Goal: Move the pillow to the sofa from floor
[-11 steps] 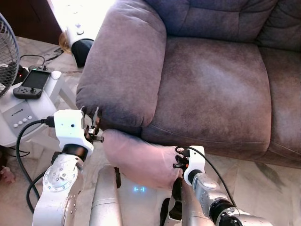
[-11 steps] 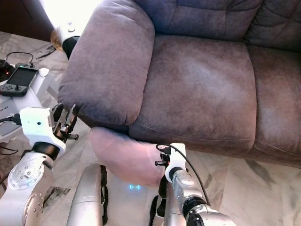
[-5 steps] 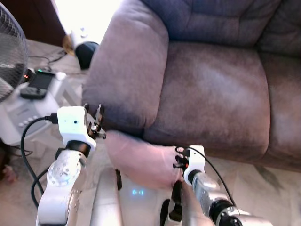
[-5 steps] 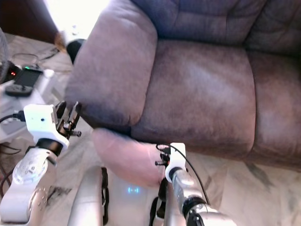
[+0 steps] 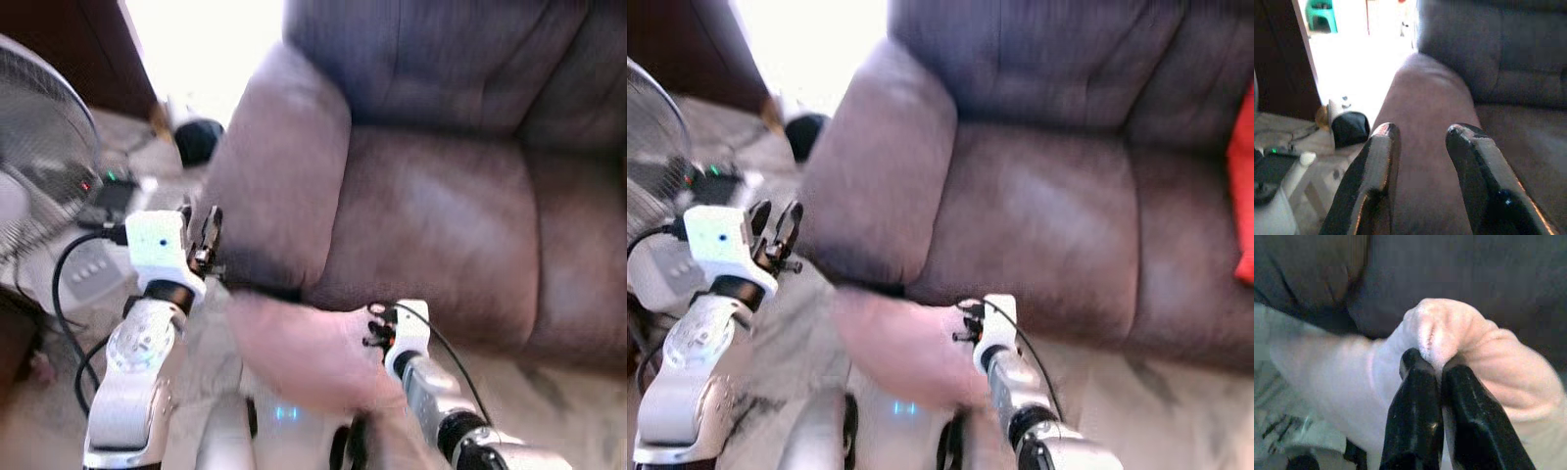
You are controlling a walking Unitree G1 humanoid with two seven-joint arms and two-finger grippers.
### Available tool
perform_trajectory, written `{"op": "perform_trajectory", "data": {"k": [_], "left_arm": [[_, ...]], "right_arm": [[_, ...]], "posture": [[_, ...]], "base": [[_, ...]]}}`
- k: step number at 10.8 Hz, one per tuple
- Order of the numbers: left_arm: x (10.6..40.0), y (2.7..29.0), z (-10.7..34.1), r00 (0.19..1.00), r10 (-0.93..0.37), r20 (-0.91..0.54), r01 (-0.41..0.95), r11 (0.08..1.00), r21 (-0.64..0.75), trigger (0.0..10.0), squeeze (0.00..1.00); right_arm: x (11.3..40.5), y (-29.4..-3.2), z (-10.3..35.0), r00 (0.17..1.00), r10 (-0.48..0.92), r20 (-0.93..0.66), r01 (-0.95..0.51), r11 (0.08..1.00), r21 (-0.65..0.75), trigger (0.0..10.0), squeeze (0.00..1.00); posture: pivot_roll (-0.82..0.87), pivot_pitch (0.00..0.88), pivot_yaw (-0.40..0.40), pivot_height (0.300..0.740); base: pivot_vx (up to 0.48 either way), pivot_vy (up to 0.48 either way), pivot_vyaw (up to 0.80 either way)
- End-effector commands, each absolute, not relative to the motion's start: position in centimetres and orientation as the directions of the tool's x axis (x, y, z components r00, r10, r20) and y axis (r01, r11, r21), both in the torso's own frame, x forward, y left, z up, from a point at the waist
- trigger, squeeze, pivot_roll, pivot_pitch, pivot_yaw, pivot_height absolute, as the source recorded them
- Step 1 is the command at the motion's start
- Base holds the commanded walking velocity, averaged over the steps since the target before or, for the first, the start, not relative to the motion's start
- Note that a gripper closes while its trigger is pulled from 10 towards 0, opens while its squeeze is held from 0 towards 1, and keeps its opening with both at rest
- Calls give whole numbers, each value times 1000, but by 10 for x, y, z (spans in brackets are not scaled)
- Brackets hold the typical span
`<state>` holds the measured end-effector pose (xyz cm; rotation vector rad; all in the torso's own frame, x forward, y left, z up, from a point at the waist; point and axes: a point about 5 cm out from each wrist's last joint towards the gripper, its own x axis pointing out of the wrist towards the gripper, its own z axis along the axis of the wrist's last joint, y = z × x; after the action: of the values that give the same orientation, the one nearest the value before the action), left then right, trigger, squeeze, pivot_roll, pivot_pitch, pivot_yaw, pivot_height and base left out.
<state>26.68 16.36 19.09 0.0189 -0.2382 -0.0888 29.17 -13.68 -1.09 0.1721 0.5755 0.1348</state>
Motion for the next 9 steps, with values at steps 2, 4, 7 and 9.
{"op": "perform_trajectory", "data": {"k": [2,4,7,9], "left_arm": [[272,164,187,970,-91,224,89,996,19,10000,0],[276,164,182,971,-103,213,102,995,16,10000,0],[283,163,177,972,-114,204,114,993,10,10000,0],[286,166,171,976,-110,190,110,994,7,10000,0]], "right_arm": [[302,-148,0,870,129,-476,-42,981,189,10000,0],[300,-150,-1,872,119,-474,-31,981,190,10000,0],[298,-156,-3,876,93,-474,-2,982,189,10000,0],[307,-163,9,907,77,-413,-6,985,170,10000,0]], "posture": [[251,125,-116,740],[246,111,-109,740],[239,90,-102,740],[229,76,-95,740]], "base": [[0,0,0],[0,0,0],[0,0,0],[0,0,0]]}}
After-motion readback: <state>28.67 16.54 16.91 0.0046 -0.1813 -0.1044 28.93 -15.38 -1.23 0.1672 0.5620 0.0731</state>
